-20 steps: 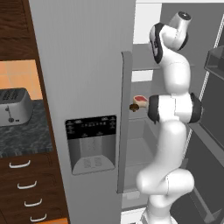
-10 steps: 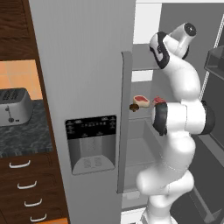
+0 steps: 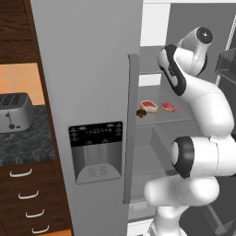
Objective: Place one mushroom and one steak in each tupperware on the nearby counter, to pack two identical lunches.
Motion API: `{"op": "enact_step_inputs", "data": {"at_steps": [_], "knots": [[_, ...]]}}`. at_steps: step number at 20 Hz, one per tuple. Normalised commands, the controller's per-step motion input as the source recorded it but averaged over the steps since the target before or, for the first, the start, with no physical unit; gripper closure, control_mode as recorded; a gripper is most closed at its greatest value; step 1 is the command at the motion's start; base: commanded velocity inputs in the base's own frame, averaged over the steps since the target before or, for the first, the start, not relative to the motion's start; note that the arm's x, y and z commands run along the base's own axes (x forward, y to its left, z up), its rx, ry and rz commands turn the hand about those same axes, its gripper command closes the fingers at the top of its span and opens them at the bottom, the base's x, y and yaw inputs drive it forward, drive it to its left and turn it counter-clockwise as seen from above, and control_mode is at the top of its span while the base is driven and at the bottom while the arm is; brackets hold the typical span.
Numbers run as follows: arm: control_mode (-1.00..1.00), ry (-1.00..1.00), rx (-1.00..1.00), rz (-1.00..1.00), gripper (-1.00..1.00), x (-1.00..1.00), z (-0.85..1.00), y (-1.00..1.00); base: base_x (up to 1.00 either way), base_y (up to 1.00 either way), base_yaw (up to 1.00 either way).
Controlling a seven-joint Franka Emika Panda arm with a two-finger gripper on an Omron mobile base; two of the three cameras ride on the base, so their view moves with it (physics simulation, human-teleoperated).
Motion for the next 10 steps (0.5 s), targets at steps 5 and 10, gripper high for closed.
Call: {"op": "enact_step_inputs", "data": {"at_steps": [5, 10], "knots": [[-1.00, 0.12, -0.01, -0.04, 1.00, -1.00, 0.01, 0.06, 0.00, 0.00, 0.00], [-1.00, 0.17, 0.04, -0.01, 1.00, -1.00, -0.43, 0.08, 0.00, 0.00, 0.00]]}}
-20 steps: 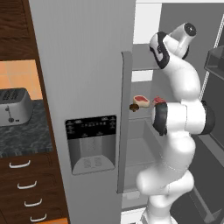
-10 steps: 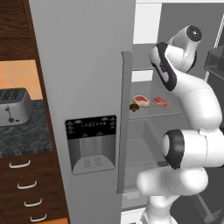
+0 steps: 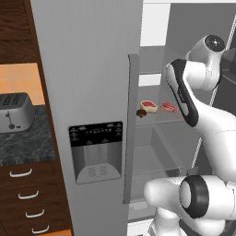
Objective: Place one mushroom and one steak in each tupperware on the nearby counter, to pack two identical lunches.
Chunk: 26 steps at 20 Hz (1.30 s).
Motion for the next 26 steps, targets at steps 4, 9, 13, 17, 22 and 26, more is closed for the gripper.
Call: {"op": "enact_step_inputs", "data": {"at_steps": [4, 9, 13, 17, 22, 26], "knots": [[-1.00, 0.08, 0.06, -0.01, 1.00, -0.99, -0.42, 0.47, 0.00, 0.00, 0.00], [-1.00, 0.12, 0.01, 0.00, 1.00, -0.71, -0.65, 0.35, 0.00, 0.00, 0.00], [-1.00, 0.02, 0.00, 0.00, 1.00, -0.62, -0.58, 0.06, 0.00, 0.00, 0.00], [-1.00, 0.04, 0.00, 0.01, 1.00, -0.42, -0.53, 0.06, 0.00, 0.00, 0.00], [-1.00, 0.03, 0.00, 0.03, 1.00, -0.32, -0.40, 0.33, 0.00, 0.00, 0.00], [-1.00, 0.00, 0.00, 0.01, 1.00, -0.06, -0.02, 0.00, 0.00, 0.00, 0.00]]}}
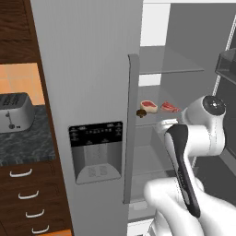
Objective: Place one mushroom and one steak in each tupperware on the nearby counter, to pack two identical lunches.
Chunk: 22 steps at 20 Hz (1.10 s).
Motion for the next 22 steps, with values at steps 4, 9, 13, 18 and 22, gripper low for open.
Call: {"op": "enact_step_inputs", "data": {"at_steps": [4, 9, 13, 18, 22], "knots": [[-1.00, 0.00, 0.00, 0.00, 1.00, -0.40, -0.09, 0.15, 0.00, 0.00, 0.00], [1.00, 0.00, 0.00, 0.00, 1.00, 0.00, 0.00, 0.00, -0.54, 0.79, 0.00], [1.00, 0.00, 0.00, 0.00, 1.00, 0.00, 0.00, 0.00, -0.18, 1.00, -0.02], [1.00, 0.00, 0.00, 0.00, 1.00, 0.00, 0.00, 0.00, 0.00, 1.00, -0.03], [1.00, 0.00, 0.00, 0.00, 1.00, 0.00, 0.00, 0.00, 0.00, 1.00, 0.00]]}}
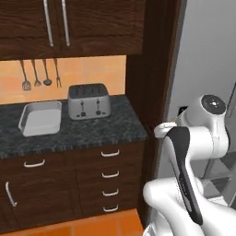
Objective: Place one mushroom and one steak in each tupperware on the nearby counter, to pack two identical lunches.
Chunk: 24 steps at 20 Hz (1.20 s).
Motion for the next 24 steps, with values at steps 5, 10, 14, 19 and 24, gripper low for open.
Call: {"op": "enact_step_inputs", "data": {"at_steps": [5, 10, 14, 19, 24], "knots": [[1.00, 0.00, 0.00, 0.00, 1.00, 0.00, 0.00, 0.00, 0.00, 1.00, 0.01], [1.00, 0.00, 0.00, 0.00, 1.00, 0.00, 0.00, 0.00, 0.15, 1.00, 0.09], [1.00, 0.00, 0.00, 0.00, 1.00, 0.00, 0.00, 0.00, 0.29, 1.00, 0.18], [1.00, 0.00, 0.00, 0.00, 1.00, 0.00, 0.00, 0.00, 0.35, 1.00, 0.11], [1.00, 0.00, 0.00, 0.00, 1.00, 0.00, 0.00, 0.00, 0.34, 1.00, 0.00]]}}
